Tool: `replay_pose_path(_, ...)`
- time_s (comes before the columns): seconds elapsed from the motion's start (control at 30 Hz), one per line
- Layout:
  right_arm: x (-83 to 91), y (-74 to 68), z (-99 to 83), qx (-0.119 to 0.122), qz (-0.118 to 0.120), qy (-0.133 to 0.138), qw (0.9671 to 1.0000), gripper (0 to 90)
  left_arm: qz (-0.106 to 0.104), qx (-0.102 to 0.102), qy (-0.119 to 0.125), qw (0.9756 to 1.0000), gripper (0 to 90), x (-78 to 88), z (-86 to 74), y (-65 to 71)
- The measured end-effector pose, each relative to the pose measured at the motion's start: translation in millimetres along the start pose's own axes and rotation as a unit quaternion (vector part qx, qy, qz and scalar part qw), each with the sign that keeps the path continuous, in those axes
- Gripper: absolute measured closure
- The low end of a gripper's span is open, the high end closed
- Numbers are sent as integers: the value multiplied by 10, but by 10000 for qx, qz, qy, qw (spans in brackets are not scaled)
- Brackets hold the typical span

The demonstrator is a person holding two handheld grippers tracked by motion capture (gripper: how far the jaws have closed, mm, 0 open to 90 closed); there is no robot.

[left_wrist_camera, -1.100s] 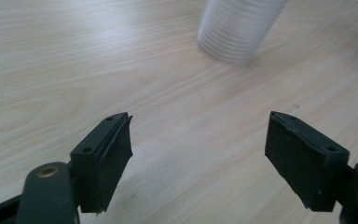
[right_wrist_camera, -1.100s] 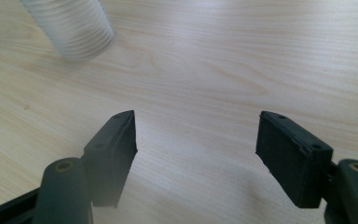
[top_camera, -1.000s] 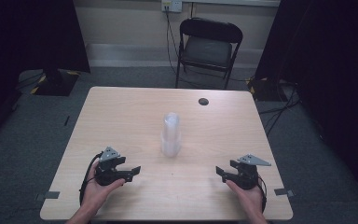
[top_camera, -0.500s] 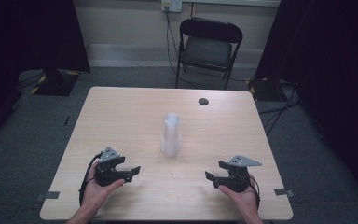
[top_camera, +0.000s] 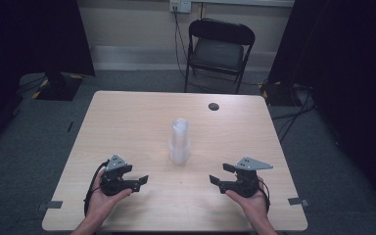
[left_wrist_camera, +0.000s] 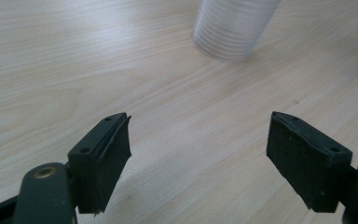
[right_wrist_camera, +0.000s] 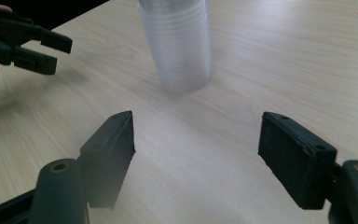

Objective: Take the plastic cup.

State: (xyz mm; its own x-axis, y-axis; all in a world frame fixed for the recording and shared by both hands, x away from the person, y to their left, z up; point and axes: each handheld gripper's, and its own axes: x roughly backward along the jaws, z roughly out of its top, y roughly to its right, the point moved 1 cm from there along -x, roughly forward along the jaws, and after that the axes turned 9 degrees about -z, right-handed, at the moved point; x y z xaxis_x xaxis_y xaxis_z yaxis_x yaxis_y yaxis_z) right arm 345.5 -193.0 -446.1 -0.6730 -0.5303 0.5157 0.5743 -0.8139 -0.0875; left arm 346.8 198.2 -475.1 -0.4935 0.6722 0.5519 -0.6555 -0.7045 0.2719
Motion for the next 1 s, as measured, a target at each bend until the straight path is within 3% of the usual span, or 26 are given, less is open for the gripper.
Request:
replay_pose_path(0.67, -260, -188, 561, 325, 162, 470, 9982, 283, 2, -43, -8, 10000, 208, -11, 6, 12)
replay_pose_path(1.0, -395, -244, 711, 395, 227, 626, 9970, 257, -15, -135, 26, 9999, 208, 1, 4, 46)
